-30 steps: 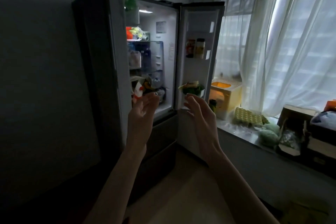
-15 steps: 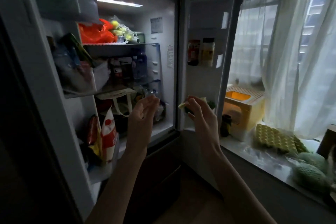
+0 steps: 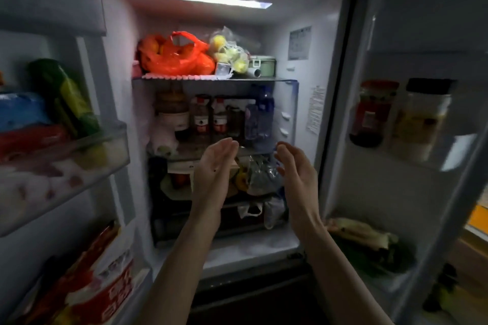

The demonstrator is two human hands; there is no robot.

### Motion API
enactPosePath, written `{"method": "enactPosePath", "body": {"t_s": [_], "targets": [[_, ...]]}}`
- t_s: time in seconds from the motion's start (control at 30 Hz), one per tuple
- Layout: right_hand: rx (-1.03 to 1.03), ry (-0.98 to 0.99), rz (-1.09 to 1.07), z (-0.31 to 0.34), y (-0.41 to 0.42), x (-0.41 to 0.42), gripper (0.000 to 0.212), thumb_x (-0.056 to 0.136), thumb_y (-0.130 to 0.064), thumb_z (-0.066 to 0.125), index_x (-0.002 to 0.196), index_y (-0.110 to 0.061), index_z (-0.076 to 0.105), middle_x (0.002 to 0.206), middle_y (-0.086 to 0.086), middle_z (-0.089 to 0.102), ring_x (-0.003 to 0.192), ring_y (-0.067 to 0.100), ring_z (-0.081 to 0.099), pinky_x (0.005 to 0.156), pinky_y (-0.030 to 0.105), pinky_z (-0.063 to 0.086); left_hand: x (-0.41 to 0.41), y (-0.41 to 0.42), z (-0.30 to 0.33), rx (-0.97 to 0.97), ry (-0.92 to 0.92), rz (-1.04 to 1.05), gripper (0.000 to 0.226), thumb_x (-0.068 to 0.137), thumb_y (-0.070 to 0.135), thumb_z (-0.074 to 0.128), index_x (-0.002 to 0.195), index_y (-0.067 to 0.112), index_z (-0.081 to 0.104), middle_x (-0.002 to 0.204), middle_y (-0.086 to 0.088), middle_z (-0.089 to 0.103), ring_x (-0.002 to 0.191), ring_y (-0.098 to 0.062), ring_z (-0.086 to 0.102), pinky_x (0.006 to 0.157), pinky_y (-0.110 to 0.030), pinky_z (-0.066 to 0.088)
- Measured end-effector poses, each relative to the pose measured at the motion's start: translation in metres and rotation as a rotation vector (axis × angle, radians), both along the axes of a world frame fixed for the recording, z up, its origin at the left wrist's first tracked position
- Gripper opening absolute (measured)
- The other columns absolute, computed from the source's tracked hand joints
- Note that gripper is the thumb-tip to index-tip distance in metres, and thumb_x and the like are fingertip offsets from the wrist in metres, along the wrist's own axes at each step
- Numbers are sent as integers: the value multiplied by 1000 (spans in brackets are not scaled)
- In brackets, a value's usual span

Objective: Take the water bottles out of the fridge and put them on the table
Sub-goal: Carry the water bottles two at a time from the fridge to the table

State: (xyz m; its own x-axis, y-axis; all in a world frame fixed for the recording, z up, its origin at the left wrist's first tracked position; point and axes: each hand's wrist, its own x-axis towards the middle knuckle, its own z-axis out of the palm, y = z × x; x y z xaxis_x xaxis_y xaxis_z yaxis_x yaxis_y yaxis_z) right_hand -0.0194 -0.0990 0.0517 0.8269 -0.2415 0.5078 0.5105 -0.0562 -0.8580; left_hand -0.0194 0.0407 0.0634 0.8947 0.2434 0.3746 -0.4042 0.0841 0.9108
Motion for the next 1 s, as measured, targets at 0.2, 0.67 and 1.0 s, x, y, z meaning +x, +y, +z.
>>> {"method": "enactPosePath", "body": {"t_s": [0.2,0.67,1.0], "targets": [[2,6,29,-8,12,129,36,96,-49,52,128,-34,57,121,-12,64,110,2,60,91,24,49,124,-12,-13,-26,-16,5,39,87,51,63,121,32,62,119,12,65,111,-2,59,85,-19,46],[112,92,153,4,60,396,25,94,-42,59,114,-28,67,113,-11,69,112,8,63,101,33,50,360,56,7,-106,30,247,27,87,42,69,108,25,70,110,8,72,108,-7,64,101,-32,50],[-215,156,151,16,97,525,38,93,-40,61,112,-8,66,111,10,71,104,21,64,82,27,43,470,92,17,-108,105,259,26,88,27,72,108,21,58,111,-2,67,106,-17,63,92,-29,54]]}}
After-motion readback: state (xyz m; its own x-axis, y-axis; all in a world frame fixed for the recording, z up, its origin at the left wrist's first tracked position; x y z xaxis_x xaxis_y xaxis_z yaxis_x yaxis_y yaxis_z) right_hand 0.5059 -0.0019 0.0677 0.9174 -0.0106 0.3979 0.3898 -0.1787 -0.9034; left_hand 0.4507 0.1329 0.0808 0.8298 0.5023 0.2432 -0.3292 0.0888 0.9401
